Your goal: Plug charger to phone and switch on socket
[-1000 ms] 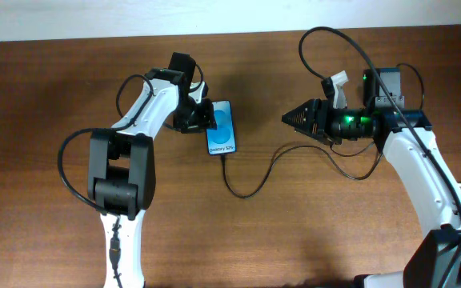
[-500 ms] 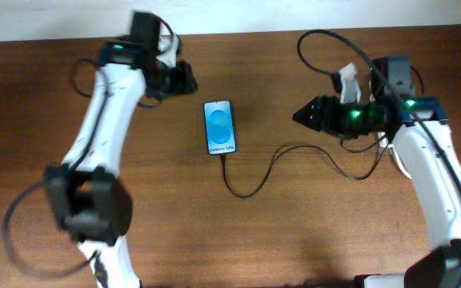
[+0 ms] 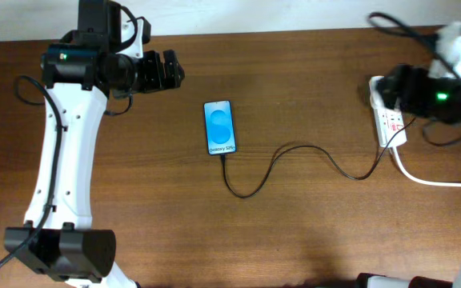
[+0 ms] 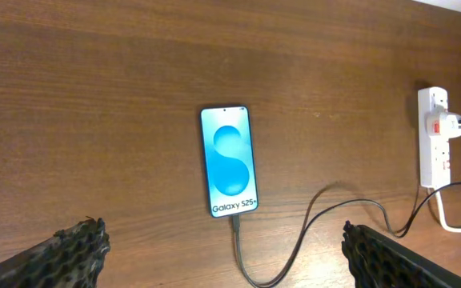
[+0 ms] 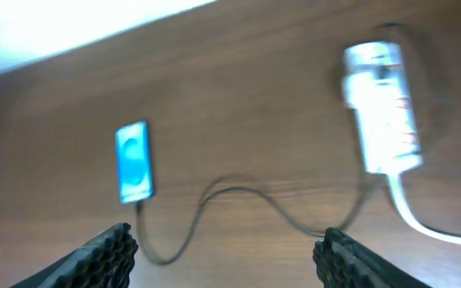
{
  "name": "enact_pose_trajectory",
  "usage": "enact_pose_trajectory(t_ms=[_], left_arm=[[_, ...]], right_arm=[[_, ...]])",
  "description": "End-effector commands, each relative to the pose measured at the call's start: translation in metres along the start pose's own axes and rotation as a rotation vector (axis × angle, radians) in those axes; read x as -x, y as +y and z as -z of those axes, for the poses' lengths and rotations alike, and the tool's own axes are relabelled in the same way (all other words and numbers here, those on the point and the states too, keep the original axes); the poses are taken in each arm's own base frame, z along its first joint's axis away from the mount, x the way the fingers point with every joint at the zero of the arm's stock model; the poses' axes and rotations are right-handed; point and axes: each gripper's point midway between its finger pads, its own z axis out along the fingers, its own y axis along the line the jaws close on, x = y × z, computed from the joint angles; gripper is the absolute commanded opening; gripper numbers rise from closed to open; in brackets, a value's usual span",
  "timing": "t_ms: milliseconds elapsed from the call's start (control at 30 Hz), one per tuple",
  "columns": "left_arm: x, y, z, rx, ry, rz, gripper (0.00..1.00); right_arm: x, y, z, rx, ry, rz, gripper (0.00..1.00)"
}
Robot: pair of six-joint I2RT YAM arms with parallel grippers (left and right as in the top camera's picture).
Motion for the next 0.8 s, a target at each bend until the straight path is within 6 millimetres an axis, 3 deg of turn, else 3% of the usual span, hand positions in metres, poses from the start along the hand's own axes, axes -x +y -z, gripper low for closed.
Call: enact_pose_trajectory(t_ms=[0, 267, 433, 500, 633, 767], left_arm=[[-0.001, 0.004, 0.002, 0.011, -0.003, -0.005, 0.99], [-0.001, 0.004, 0.002, 0.010, -0.003, -0.004, 0.99], [-0.001, 0.004, 0.002, 0.010, -0.003, -0.005, 0.99], [-0.001, 0.004, 0.002, 0.010, -0.003, -0.005, 0.99], [-0.001, 0.004, 0.002, 0.011, -0.003, -0.004, 0.99], [-0.001, 0.004, 0.002, 0.010, -0.003, -0.004, 0.99]], right_arm=[[0.007, -0.039, 0.024, -0.104, -0.066, -0.068, 0.76], [0.011, -0.122, 0.049, -0.261, -0.132, -0.273, 0.84], [0.007, -0.177, 0.041, -0.325, -0.100, -0.398, 0.85], [0.007, -0.192, 0.031, -0.331, -0.076, -0.425, 0.85], [0.003, -0.229, -0.017, -0.324, 0.025, -0.511, 0.84], [0.001, -0.244, -0.063, -0.237, 0.097, -0.564, 0.84]])
